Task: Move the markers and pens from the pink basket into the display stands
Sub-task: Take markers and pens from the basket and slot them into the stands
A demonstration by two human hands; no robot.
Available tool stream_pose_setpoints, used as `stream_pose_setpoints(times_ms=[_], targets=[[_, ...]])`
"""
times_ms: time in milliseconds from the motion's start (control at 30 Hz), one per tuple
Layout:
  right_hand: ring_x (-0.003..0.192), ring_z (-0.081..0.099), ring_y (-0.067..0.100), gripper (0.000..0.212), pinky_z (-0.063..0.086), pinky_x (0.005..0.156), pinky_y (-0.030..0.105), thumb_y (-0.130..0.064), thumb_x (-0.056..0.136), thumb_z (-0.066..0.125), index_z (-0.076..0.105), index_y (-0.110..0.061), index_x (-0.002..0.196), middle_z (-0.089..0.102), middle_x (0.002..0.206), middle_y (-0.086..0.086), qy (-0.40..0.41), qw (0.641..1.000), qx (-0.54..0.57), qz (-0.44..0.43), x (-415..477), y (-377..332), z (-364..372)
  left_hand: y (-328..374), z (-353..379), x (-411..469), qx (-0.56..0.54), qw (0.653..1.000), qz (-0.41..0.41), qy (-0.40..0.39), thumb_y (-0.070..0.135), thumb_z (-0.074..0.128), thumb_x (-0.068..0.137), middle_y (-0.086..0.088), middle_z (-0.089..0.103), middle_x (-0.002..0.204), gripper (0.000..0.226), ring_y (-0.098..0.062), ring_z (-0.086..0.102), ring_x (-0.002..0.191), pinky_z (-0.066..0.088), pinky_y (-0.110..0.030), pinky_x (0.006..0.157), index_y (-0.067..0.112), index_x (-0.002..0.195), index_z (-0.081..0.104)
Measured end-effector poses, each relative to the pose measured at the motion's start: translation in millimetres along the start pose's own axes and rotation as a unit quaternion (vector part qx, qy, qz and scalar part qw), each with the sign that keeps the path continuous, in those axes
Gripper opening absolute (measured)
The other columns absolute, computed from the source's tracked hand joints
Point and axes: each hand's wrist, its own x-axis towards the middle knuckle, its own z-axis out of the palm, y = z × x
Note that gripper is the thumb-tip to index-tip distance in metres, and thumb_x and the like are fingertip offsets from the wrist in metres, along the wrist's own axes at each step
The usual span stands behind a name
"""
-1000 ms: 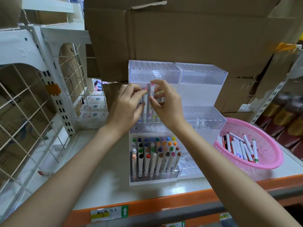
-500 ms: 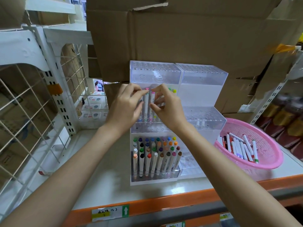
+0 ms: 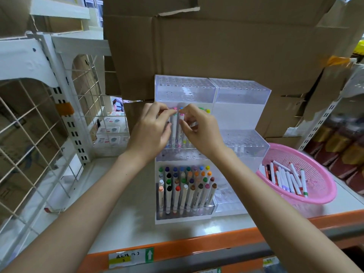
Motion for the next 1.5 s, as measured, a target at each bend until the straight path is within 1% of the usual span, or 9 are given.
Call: stream_pose_setpoints(times_ms=[267, 400, 800, 867, 967, 1033, 1133, 1233, 1500], targets=[[0.093, 0.059, 0.017, 0.029, 0.054, 0.070, 0.043, -0.022, 0.090, 0.061, 0.060, -0.013, 0.118, 0.061, 0.104, 0.002, 0.026, 0.999, -0.031, -0.006, -6, 3, -21, 26, -5, 10, 0.021, 1.000, 0.022, -0.009, 0.016, 0.055, 0.087, -0.014, 0.056, 0.107, 0.034, -0.030, 0.052, 0.100, 0.045, -0.040, 0.087, 0.005, 0.118, 0.061], [0.108, 0.056, 0.022, 0.039, 0.053, 0.076, 0.041, -0.025, 0.088, 0.062, 0.059, -0.018, 0.125, 0.060, 0.117, 0.000, -0.002, 0.996, -0.085, 0.016, -19, 19, -47, 61, 10, 18, 0.018, 0.998, 0.035, -0.045, 0.013, 0.063, 0.083, -0.014, 0.058, 0.109, 0.036, -0.031, 0.053, 0.103, 0.045, -0.043, 0.088, 0.006, 0.118, 0.062], [0.109, 0.055, 0.028, 0.044, 0.048, 0.087, 0.040, -0.027, 0.084, 0.063, 0.057, -0.020, 0.128, 0.057, 0.123, 0.004, -0.059, 0.963, -0.214, 0.153, -102, 99, -175, 186, 96, 39, -0.032, 0.985, 0.071, -0.155, 0.019, 0.074, 0.073, -0.014, 0.061, 0.102, 0.043, -0.036, 0.060, 0.093, 0.050, -0.042, 0.077, 0.006, 0.112, 0.064], [0.109, 0.054, 0.025, 0.042, 0.047, 0.086, 0.037, -0.027, 0.085, 0.062, 0.058, -0.021, 0.126, 0.057, 0.122, 0.002, -0.075, 0.957, -0.219, 0.174, -118, 115, -195, 211, 112, 42, -0.048, 0.981, 0.092, -0.161, 0.019, 0.069, 0.074, -0.014, 0.060, 0.099, 0.037, -0.035, 0.060, 0.088, 0.053, -0.041, 0.074, 0.006, 0.108, 0.064], [0.109, 0.052, 0.022, 0.042, 0.043, 0.082, 0.031, -0.029, 0.087, 0.062, 0.057, -0.022, 0.128, 0.057, 0.120, 0.002, -0.102, 0.949, -0.221, 0.202, -143, 139, -217, 244, 137, 41, -0.060, 0.973, 0.126, -0.185, 0.030, 0.044, 0.080, -0.013, 0.059, 0.096, 0.040, -0.032, 0.057, 0.083, 0.052, -0.040, 0.070, 0.005, 0.105, 0.063], [0.110, 0.052, 0.022, 0.040, 0.040, 0.078, 0.030, -0.030, 0.088, 0.061, 0.057, -0.021, 0.127, 0.057, 0.121, 0.003, -0.115, 0.941, -0.216, 0.234, -157, 156, -226, 260, 157, 38, -0.066, 0.968, 0.131, -0.203, 0.029, 0.043, 0.081, -0.013, 0.060, 0.096, 0.038, -0.032, 0.057, 0.084, 0.050, -0.038, 0.071, 0.005, 0.103, 0.063], [0.115, 0.051, 0.025, 0.040, 0.039, 0.083, 0.032, -0.027, 0.089, 0.060, 0.055, -0.017, 0.128, 0.056, 0.123, 0.006, -0.169, 0.921, -0.214, 0.279, -175, 182, -234, 273, 187, 31, -0.065, 0.956, 0.088, -0.272, 0.021, 0.056, 0.085, -0.017, 0.057, 0.098, 0.024, -0.036, 0.055, 0.091, 0.046, -0.042, 0.075, 0.004, 0.102, 0.061], [0.117, 0.050, 0.027, 0.042, 0.040, 0.089, 0.034, -0.023, 0.088, 0.059, 0.053, -0.016, 0.129, 0.056, 0.123, 0.007, -0.218, 0.902, -0.202, 0.313, -187, 201, -233, 277, 218, 22, -0.068, 0.935, 0.035, -0.346, 0.024, 0.048, 0.089, -0.016, 0.054, 0.101, 0.027, -0.034, 0.051, 0.095, 0.042, -0.042, 0.080, 0.006, 0.106, 0.059], [0.105, 0.056, 0.032, 0.035, 0.046, 0.082, 0.037, -0.017, 0.087, 0.056, 0.057, -0.013, 0.122, 0.057, 0.115, 0.013, -0.263, 0.876, -0.206, 0.348, -182, 235, -215, 278, 263, 19, -0.050, 0.907, -0.074, -0.413, 0.020, 0.050, 0.090, -0.016, 0.057, 0.111, 0.029, -0.030, 0.052, 0.102, 0.043, -0.040, 0.083, 0.008, 0.116, 0.056]])
